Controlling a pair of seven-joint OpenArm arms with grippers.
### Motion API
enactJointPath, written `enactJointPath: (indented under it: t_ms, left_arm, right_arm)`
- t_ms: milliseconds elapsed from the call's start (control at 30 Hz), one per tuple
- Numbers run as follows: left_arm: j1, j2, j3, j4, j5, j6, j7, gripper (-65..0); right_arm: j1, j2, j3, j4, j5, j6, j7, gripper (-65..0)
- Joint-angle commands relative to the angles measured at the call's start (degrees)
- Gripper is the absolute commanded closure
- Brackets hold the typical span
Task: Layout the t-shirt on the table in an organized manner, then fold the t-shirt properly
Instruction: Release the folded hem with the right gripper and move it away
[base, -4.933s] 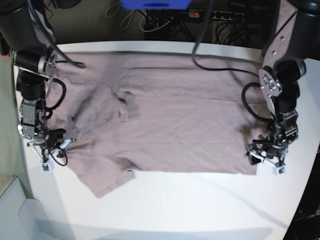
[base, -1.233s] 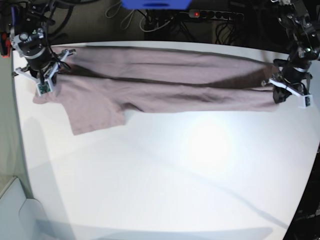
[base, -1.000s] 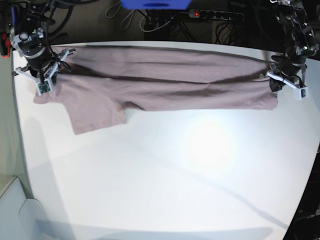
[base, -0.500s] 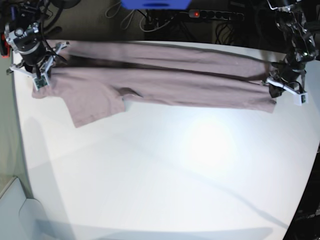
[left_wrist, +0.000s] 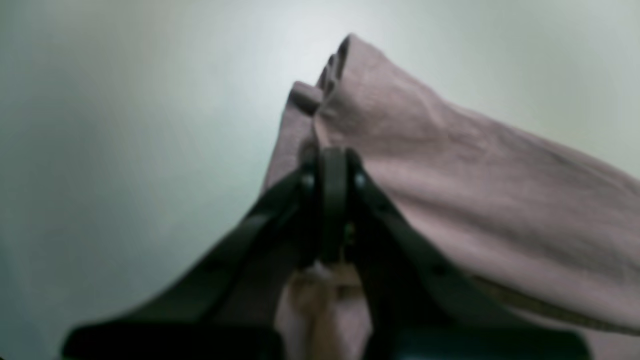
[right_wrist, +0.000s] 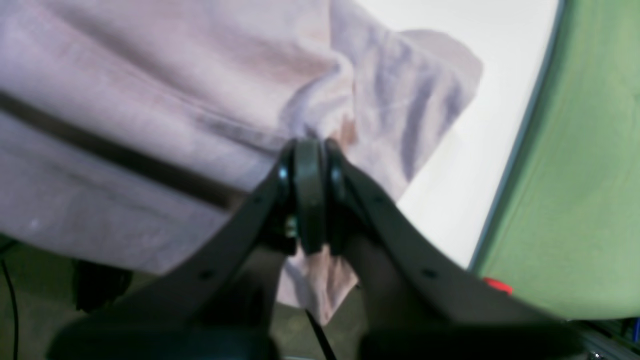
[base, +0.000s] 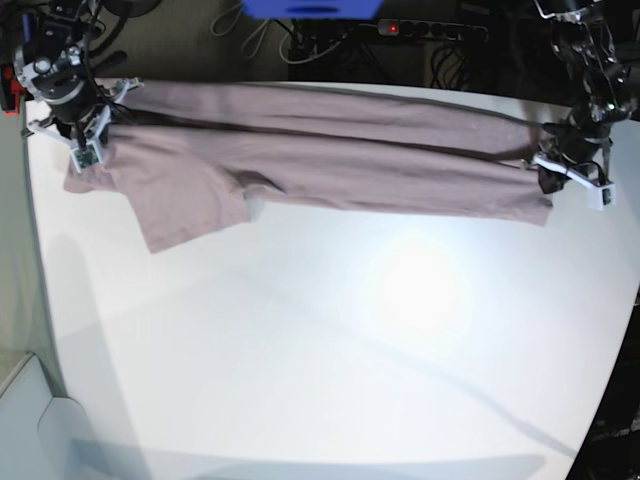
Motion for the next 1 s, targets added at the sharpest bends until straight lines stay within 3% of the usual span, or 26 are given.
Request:
enactJointPath:
  t_ms: [0,100,300,400,633,867,967]
  left_arm:
    - [-0.25,-1.01,-0.40,0.84,-0.47,-0.06,-1.19,-0.1]
    - [-0.25,-1.01,-0.40,0.84,-0.47,-0.06,-1.10,-0.1]
    - [-0.25,-1.01,-0.40,0.84,-0.47,-0.06,-1.10,-0.2]
    - [-0.16,-1.01,-0.40,0.84,-0.56,-0.06,-1.10,-3.6]
    - [0.19,-1.01,-0.49,0.84,-0.56,-0.06,-1.10,-21.4]
    - [0.19,-1.10,-0.58,0.84,-0.56,-0.06,-1.01,-22.4]
    - [-0.25,-1.10,-0.67,0.84,-0.73,-0.06,2.94,-22.5]
  right_arm:
    - [0.16,0.82,0.15,0.78,0.18,-0.49,0.72,0.0]
    - [-0.01,0.91,0.15,0.78,0.09,-0.49,0.63,-0.9]
    - [-0.72,0.65,-5.30,0.70,-12.22,-0.49,0.63,-24.7]
    - [-0.80,0.65,-6.18,1.40,-15.47,-0.49,0.63,-32.0]
    - [1.31,0.65,-0.99,6.67,-15.47,-0.49,0.63,-32.8]
    - [7.64,-0.85,-4.16,6.67,-15.38,-0.49,0.63,-33.4]
    - [10.98,-1.64,-8.03,4.30,-15.38,-0.49,0.28,-34.6]
